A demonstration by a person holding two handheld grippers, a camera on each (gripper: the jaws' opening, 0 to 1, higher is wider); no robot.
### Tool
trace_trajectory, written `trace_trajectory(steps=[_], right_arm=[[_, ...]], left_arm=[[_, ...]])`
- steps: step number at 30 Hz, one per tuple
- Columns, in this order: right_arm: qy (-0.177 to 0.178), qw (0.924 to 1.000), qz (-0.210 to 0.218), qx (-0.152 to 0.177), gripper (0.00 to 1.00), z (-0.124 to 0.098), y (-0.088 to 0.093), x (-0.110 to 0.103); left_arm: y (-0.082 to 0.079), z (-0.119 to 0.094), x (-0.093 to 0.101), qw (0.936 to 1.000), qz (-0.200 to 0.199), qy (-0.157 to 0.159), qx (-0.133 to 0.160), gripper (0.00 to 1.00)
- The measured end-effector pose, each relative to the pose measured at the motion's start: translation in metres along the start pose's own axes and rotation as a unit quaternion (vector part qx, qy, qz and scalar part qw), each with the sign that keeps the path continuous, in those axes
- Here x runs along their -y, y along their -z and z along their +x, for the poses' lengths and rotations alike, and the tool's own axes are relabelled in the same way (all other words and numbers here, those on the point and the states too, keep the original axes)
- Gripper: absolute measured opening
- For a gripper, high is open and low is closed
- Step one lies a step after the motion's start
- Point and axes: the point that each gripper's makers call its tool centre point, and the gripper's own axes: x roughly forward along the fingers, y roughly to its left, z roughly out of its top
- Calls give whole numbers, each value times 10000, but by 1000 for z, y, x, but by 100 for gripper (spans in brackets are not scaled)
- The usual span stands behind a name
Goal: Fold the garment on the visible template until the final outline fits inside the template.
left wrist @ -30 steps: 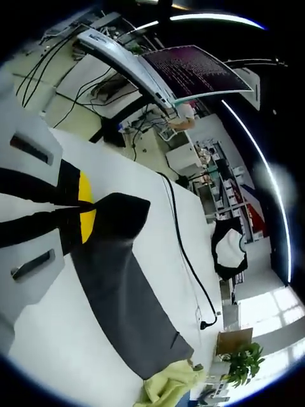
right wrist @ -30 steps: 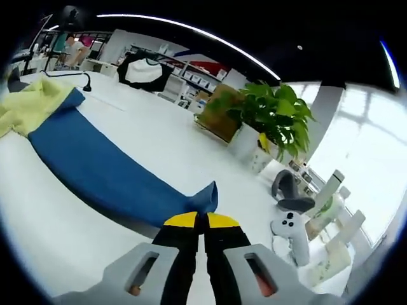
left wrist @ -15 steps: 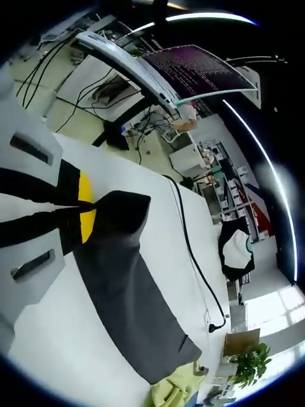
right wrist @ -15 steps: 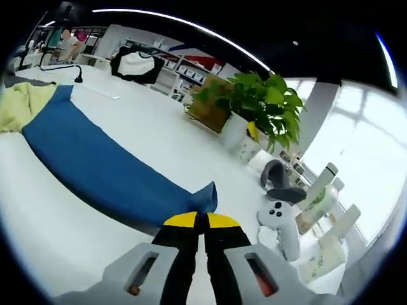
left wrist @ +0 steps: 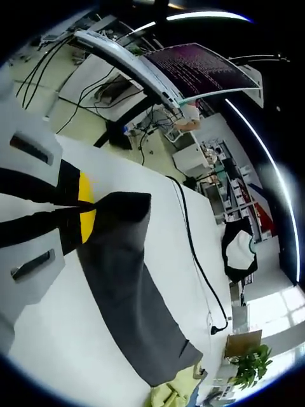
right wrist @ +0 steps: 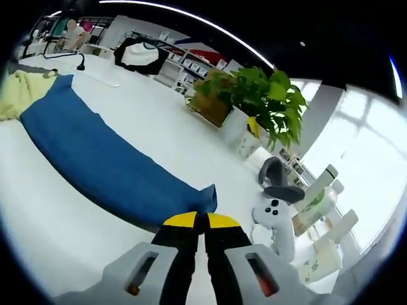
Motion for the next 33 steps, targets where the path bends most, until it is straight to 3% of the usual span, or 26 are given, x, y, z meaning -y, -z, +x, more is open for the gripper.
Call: trace_trajectory(steps=[6,8,10,12,14,16,19,22,24,28,31,33], right_arm=[[7,9998,81,-177,1,2,5,-4],[1,9998,163,-126,2,1,4,-4],[-73,9992,360,-130,2,2,5,-5],[-190,9968,780,-32,3,2,6,-6],[-111,9958,903,-66,5,2,10,1],[-119,9955,933,-106,6,1,12,1],[166,9973,695,-168,5,-2,14,13],[181,9968,756,-158,4,-1,15,18],[175,9957,911,-34,4,-4,10,19],[273,9969,739,35,8,-7,2,20],[249,9952,931,175,9,-13,-12,17],[71,9931,1045,517,13,-15,-29,10]], left_arm=[[0,-3,6,9998,-150,104,5,0],[3,-6,9,9995,-230,229,-47,1],[10,-12,15,9986,-45,509,-154,1],[11,-15,12,9988,-149,436,-140,1],[10,-18,10,9987,-189,457,-137,1],[7,-23,6,9991,-196,364,-106,2],[-4,-28,-6,9997,236,43,66,1],[-5,-30,-7,9998,172,73,39,1],[-8,-31,-5,9998,114,141,61,1],[-27,-33,8,9982,228,279,471,1],[-31,-30,22,9970,230,524,528,2],[-31,-28,40,9949,127,888,469,2]])
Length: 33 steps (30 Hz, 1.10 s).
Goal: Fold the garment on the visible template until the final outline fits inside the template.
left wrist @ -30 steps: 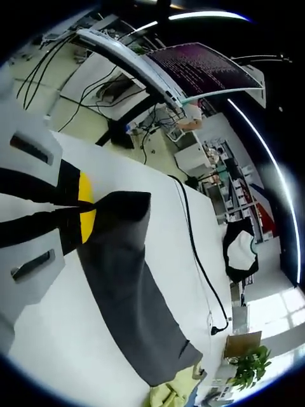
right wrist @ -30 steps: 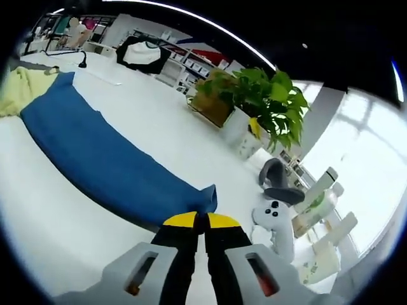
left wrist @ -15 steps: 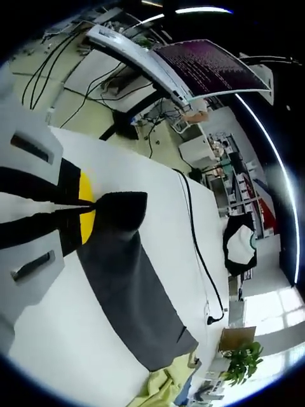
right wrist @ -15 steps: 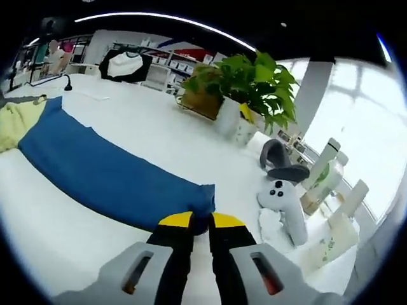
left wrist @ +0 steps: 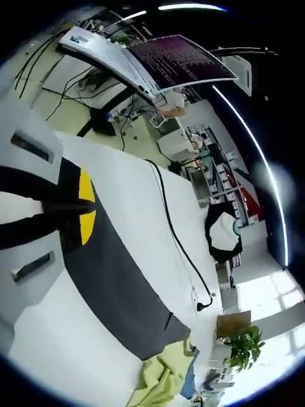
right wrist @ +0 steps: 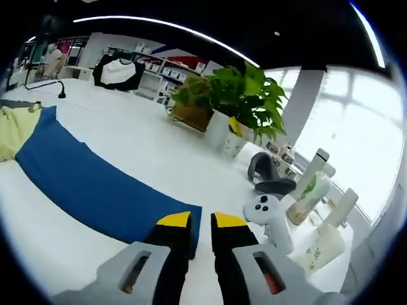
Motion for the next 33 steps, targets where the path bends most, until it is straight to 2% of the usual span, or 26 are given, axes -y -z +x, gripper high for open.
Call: trace_trajectory(steps=[2,3,4,5,7,12,14,15,18,20,22,24,25,27,30,33], right_arm=[[20,10000,-84,48,15,-5,-6,-5],[-24,9999,-133,61,15,-5,-9,-8],[-117,9998,-104,104,15,-4,-11,-11],[-329,9992,212,108,16,-2,-12,-18],[-434,9980,467,-33,20,-1,-8,-22],[-373,9979,527,-50,30,8,-7,-15],[-770,9948,537,-390,38,12,6,-28],[-905,9932,596,-418,39,15,9,-32],[-910,9936,561,-355,41,17,12,-31],[-1155,9891,893,-192,46,19,9,-42],[-1318,9845,1142,-204,45,20,11,-49],[-1315,9849,1093,-260,43,21,13,-52],[-1345,9847,1073,-273,41,22,13,-55],[-1405,9837,1075,-325,37,24,14,-59],[-1516,9788,1307,-435,27,26,16,-66],[-1457,9806,1199,-537,24,30,22,-65]], left_arm=[[-1,4,5,9999,-24,111,34,4],[-3,6,11,9995,27,281,128,5],[-7,7,11,9992,118,298,249,5],[-5,8,10,9994,97,267,220,6],[-4,11,10,9993,41,322,175,6],[3,20,20,9960,-547,713,12,14],[7,23,21,9959,-492,752,-137,20],[8,25,22,9960,-457,753,-153,21],[3,28,23,9951,-563,815,-31,29],[0,32,27,9918,-852,953,79,33],[1,33,29,9917,-835,977,49,30],[3,34,33,9911,-841,1029,46,26],[4,34,39,9861,-1152,1193,58,24],[4,35,41,9822,-1378,1273,103,23],[7,39,39,9863,-1179,1146,138,18],[8,40,37,9862,-1231,1091,175,12]])
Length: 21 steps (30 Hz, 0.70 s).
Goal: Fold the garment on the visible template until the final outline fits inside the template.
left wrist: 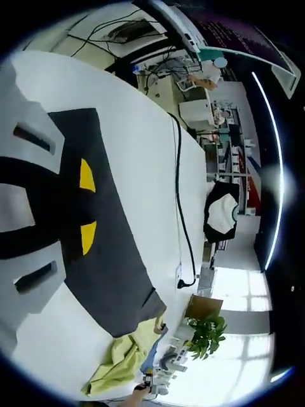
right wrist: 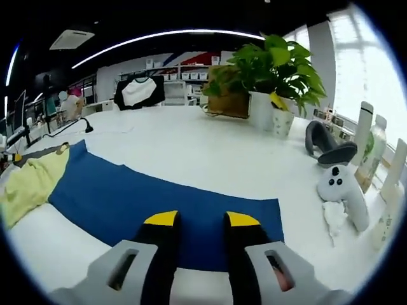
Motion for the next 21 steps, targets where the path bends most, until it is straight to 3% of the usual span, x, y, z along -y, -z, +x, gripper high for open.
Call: trace_trajectory(steps=[4,5,7,9,12,16,19,21], right_arm=[[-49,9999,140,41,20,0,0,1],[-53,9999,105,52,20,0,0,2],[-51,9999,47,76,13,-1,1,1],[-28,9999,29,130,10,-2,2,-1],[84,9999,36,129,1,-2,2,4],[121,9999,-48,101,0,-1,3,9],[332,9981,-493,144,0,-1,3,17],[352,9991,-192,156,0,0,4,21]], left_arm=[[1,0,-3,10000,-82,-21,19,5],[1,1,-10,9994,295,-153,13,1],[1,1,-12,9983,527,-260,26,1],[1,1,-9,9985,488,-239,20,1],[1,1,-17,9970,594,-491,1,0],[1,2,-18,9974,534,-491,-4,0],[2,1,-19,9976,497,-473,44,0],[2,2,-20,9979,445,-463,31,0]])
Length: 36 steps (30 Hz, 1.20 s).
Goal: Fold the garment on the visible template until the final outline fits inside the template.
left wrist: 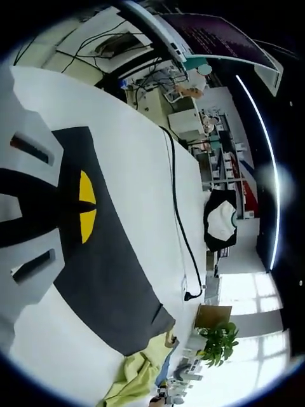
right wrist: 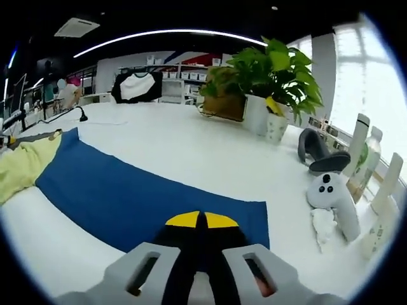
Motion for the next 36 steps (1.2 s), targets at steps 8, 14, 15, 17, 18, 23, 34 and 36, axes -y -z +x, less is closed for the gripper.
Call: trace_trajectory(steps=[8,14,15,17,18,23,34,36], right_arm=[[228,9995,174,-121,0,-4,4,16],[317,9994,29,-152,0,-5,6,26],[323,9994,70,-137,0,-5,6,27],[340,9993,100,-119,0,-5,6,28],[361,9992,96,-111,0,-6,6,28],[489,9986,75,-165,0,-9,8,32],[596,9978,118,-254,0,-11,11,38],[635,9975,97,-284,0,-12,11,40]], left_arm=[[0,2,-2,9998,192,-97,-46,0],[0,2,-4,10000,75,-62,-18,0],[0,1,-4,10000,79,-58,1,0],[0,1,-4,10000,68,-64,13,0],[0,1,-4,10000,69,-69,13,0],[0,1,-4,9998,162,-107,16,0],[2,-1,-5,9998,125,-120,70,0],[2,-1,-5,9999,80,-117,79,0]])
